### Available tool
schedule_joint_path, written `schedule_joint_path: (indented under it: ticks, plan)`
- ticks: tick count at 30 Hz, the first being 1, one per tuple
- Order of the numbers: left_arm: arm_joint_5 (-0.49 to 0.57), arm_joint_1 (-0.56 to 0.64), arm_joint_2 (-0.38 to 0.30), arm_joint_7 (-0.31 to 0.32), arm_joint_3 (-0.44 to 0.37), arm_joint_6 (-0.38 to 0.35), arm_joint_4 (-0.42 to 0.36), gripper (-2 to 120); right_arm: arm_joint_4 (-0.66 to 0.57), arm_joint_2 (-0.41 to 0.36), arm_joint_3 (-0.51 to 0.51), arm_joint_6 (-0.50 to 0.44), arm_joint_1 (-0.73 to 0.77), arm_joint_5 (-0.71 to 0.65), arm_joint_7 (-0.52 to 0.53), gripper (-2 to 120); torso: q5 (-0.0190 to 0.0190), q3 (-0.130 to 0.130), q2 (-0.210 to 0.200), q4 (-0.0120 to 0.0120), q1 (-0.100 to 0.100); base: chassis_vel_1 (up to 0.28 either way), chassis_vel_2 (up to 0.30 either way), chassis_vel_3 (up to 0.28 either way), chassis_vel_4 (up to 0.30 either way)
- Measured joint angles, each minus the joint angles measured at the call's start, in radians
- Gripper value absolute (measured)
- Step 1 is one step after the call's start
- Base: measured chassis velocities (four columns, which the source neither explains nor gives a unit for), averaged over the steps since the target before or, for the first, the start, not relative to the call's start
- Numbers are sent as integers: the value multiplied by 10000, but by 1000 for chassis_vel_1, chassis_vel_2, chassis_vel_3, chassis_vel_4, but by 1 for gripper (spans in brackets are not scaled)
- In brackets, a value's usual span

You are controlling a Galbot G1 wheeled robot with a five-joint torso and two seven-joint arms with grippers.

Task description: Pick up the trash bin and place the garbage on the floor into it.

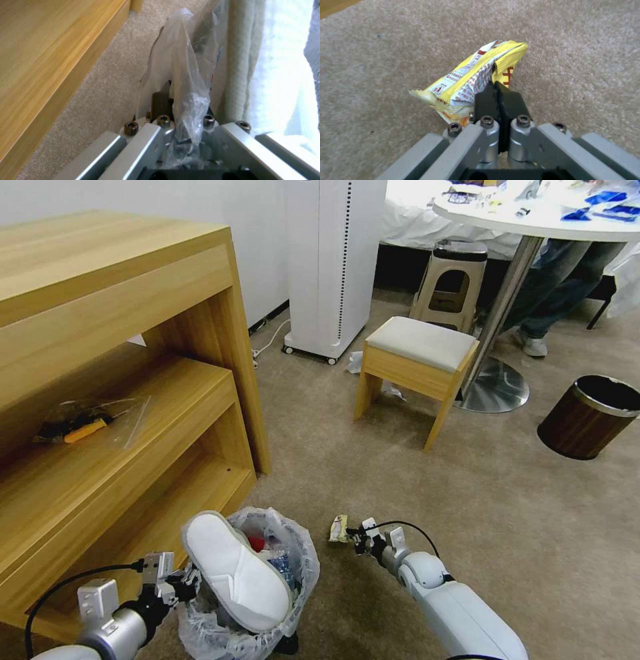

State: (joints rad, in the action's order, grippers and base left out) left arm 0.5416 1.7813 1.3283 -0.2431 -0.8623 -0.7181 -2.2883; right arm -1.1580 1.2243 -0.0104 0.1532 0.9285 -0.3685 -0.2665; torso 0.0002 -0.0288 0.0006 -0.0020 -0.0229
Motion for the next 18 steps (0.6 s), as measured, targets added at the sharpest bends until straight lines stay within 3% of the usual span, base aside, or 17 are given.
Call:
schedule_joint_path:
  ticks: [8, 18]
  plan:
    - [0, 19, 64, 0, -6, 3, -55, 0, -1237, -714, -147, -10, 516, 115, 132, 0, 3, 0, 0, 1, 0, 0, 0, 0, 0]
    - [-18, 6, 87, -76, -15, 17, 0, 0, -3624, -2184, -1188, -200, 1344, 423, 75, 0, 0, 1, 0, -1, 0, 0, 0, 0, 0]
